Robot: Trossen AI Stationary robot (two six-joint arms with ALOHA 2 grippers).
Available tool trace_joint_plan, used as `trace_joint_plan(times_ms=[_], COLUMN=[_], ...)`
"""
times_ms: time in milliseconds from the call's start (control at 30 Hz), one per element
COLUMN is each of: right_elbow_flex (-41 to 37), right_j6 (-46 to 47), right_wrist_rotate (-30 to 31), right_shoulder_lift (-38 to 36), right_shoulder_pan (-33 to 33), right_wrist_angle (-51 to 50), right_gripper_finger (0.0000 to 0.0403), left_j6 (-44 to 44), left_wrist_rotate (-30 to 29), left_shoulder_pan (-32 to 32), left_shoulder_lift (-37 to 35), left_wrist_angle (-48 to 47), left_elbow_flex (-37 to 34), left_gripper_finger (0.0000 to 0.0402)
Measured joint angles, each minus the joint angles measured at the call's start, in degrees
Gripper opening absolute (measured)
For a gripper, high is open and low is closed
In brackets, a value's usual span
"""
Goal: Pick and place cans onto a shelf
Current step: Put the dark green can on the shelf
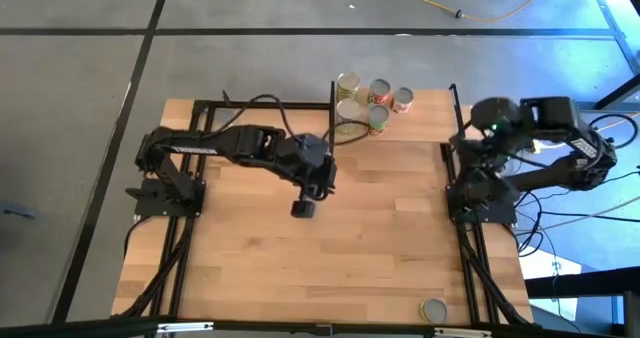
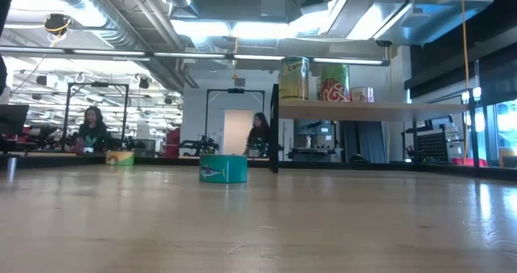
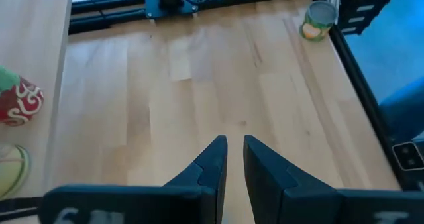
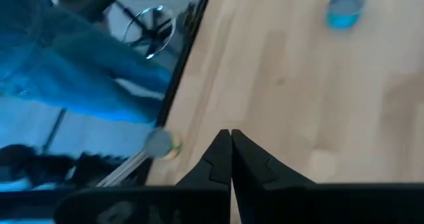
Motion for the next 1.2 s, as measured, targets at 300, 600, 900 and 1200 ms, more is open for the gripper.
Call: trace_joint_plan(times_ms=[300,600,900,1200], right_elbow_flex=[-12.2,-22.4,-27.8,-28.3], right_j6=[14.0,22.6,28.8,33.6], right_wrist_rotate=[0.0,-4.7,-6.0,-5.2], right_shoulder_lift=[-2.3,1.1,8.5,18.3], right_shoulder_pan=[15.0,30.0,40.4,42.4], right_wrist_angle=[0.2,4.4,25.7,34.2], right_gripper_finger=[0.0002,0.0001,0.0003,0.0028], left_j6=[-6.1,-6.0,-5.9,-3.6], left_wrist_rotate=[-2.6,-2.6,-2.6,0.2], left_shoulder_pan=[-3.5,-4.4,-4.4,-6.3], left_shoulder_lift=[0.0,0.0,0.0,0.0], left_wrist_angle=[0.0,-2.5,-4.9,-6.2], left_elbow_flex=[0.0,0.0,0.0,0.0], left_gripper_finger=[0.0045,0.0045,0.0045,0.0045])
